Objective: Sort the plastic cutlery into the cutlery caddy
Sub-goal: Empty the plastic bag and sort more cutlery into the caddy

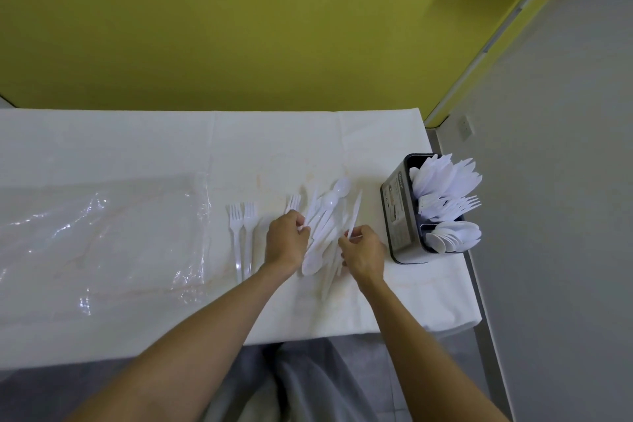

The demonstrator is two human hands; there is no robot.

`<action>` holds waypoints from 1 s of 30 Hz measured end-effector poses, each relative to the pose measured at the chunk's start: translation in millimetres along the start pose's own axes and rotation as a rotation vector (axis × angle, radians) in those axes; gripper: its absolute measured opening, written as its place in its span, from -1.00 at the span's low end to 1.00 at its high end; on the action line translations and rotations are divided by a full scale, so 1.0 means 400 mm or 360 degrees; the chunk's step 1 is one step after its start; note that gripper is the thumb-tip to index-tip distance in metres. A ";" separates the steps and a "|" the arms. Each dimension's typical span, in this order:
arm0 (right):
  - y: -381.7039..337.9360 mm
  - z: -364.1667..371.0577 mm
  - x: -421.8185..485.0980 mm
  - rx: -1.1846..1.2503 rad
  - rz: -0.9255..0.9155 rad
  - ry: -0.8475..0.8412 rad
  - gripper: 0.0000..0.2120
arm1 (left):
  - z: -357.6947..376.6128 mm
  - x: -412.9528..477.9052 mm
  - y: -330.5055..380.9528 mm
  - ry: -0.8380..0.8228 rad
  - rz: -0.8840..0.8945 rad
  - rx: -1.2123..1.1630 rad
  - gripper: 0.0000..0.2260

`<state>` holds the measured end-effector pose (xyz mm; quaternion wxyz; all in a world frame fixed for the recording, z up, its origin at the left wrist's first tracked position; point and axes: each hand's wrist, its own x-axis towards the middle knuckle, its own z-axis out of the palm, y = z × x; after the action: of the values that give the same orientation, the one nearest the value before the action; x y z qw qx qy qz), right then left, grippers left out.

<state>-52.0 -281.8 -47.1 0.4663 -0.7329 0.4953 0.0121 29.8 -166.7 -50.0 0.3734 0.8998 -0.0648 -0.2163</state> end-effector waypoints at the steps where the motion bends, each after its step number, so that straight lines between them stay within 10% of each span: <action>1: 0.004 -0.005 0.001 0.0022 0.0000 0.0006 -0.91 | -0.003 0.002 -0.004 0.0043 -0.0007 0.0032 -0.96; 20: -0.063 0.094 0.036 -0.0316 0.0051 -0.0063 -0.75 | -0.019 0.012 -0.053 0.0058 0.0248 0.0728 -0.88; 30: -0.081 0.037 0.040 -0.0131 0.0038 -0.0152 -0.79 | -0.048 0.009 -0.080 0.0052 0.0194 0.0423 -0.98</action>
<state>-13.6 -280.6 -41.3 0.4587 -0.7440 0.4804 0.0730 40.0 -132.4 -61.6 0.2645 0.9391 -0.1412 -0.1680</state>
